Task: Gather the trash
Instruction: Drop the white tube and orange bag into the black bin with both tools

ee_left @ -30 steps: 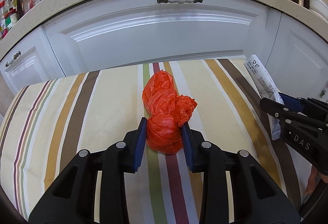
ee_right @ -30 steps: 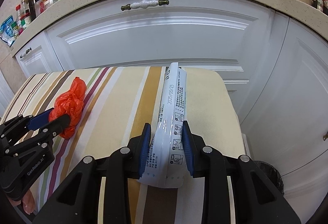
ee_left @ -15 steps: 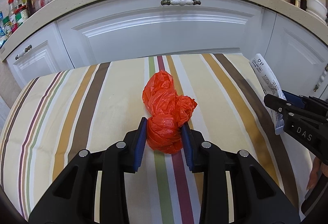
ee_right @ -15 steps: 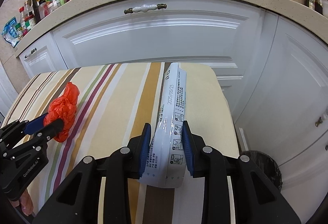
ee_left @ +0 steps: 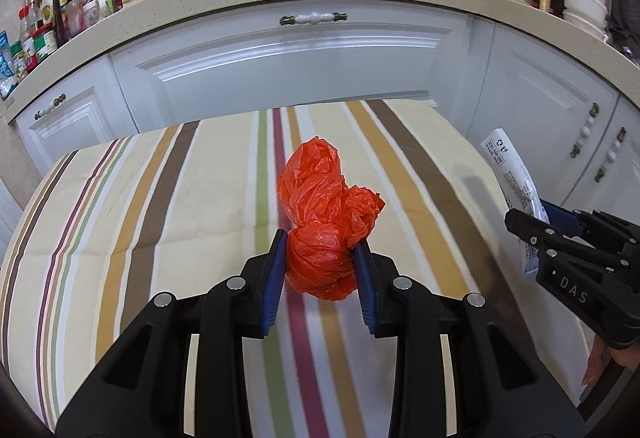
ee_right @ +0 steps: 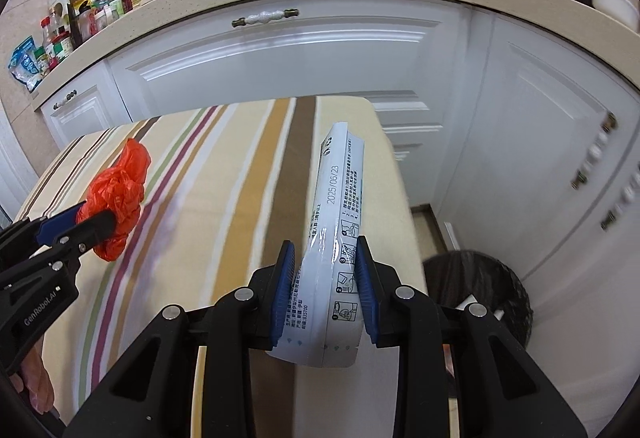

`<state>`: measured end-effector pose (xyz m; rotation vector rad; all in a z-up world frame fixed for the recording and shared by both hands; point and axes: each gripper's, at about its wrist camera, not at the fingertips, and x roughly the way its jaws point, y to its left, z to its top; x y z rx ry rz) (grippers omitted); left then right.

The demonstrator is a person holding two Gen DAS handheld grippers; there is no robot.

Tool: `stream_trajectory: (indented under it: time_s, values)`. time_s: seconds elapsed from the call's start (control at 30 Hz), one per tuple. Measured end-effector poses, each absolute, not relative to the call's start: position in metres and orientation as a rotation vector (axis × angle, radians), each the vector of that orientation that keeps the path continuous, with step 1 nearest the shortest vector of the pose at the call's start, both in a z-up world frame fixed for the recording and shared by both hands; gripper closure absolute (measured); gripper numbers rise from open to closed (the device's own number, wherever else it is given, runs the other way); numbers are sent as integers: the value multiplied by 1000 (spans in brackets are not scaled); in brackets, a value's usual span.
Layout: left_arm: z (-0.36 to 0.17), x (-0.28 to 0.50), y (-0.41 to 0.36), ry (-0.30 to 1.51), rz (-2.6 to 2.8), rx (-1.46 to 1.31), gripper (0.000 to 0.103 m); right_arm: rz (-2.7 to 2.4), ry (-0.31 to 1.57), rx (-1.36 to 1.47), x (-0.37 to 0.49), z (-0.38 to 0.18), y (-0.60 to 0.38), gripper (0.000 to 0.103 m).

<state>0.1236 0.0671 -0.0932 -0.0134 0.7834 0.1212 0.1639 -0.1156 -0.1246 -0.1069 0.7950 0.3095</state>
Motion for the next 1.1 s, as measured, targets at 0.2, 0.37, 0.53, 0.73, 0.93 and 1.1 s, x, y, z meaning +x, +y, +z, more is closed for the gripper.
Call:
stream_trajectory:
  time_s: [0.2,0.37,0.53,0.73,0.93,1.1]
  values:
    - [-86,112,34,752,59,-3,72,263,788,-97,144,-121,-143,72]
    - [-80,108,1,741,7,29,72,213,770,-86,133,-116,-170,72]
    - [-77,110,-29,734,-37,66,72,154,754,-77,128,-112,-199,72]
    - [-75,122,-66,725,-82,111,72,92,748,-55,130,-113,-236,72]
    - [-76,136,-109,707,-125,173,72,39,749,-41,137,-116,-266,72]
    - [-82,152,-144,704,-155,225,72,1,756,-42,147,-121,-283,72]
